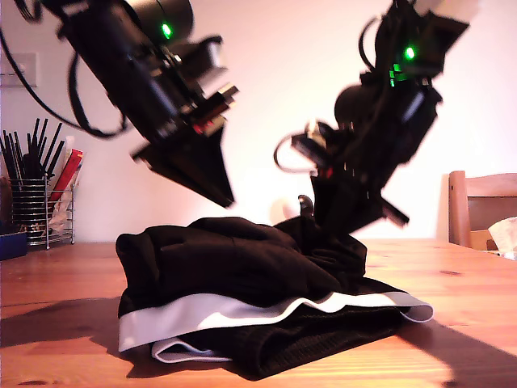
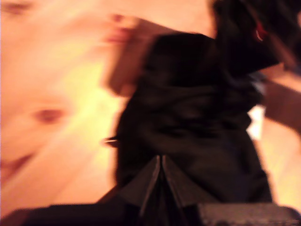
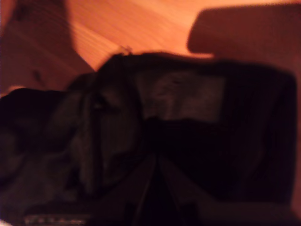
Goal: Fold the shorts in front of you. After folding it, place it to the left side.
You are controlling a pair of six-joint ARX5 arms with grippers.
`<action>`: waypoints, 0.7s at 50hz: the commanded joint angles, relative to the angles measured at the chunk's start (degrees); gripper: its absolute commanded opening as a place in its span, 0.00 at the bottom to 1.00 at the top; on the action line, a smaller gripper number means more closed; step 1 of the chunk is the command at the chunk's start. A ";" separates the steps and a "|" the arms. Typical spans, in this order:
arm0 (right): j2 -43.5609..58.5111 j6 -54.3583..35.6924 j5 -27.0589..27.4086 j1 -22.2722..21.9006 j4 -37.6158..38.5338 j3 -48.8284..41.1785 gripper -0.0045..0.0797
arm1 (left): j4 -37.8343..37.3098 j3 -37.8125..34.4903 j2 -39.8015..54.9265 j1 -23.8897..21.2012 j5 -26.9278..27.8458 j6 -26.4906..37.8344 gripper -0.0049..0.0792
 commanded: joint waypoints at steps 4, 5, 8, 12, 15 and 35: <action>-1.16 -2.78 -0.07 0.46 -4.35 4.22 0.04 | 2.75 -0.79 3.08 -0.17 0.66 -0.15 0.03; -1.16 -3.13 0.02 0.46 -5.29 4.74 0.04 | 3.37 -0.79 3.56 -0.17 0.72 -0.15 0.03; -1.16 -4.33 0.24 0.46 -7.48 6.38 0.04 | 5.11 -0.79 4.81 -0.17 1.29 -0.15 0.03; -1.16 -5.11 0.33 0.46 -9.40 8.39 0.04 | 7.17 -0.79 6.43 -0.17 3.28 -0.15 0.03; -1.16 -5.16 1.18 0.46 -9.57 9.53 0.04 | 8.20 -0.79 7.56 -0.28 6.27 -0.37 0.03; -1.16 -5.25 7.67 -0.66 -11.30 14.60 0.04 | 9.38 -0.79 13.68 -4.04 14.62 -1.73 0.03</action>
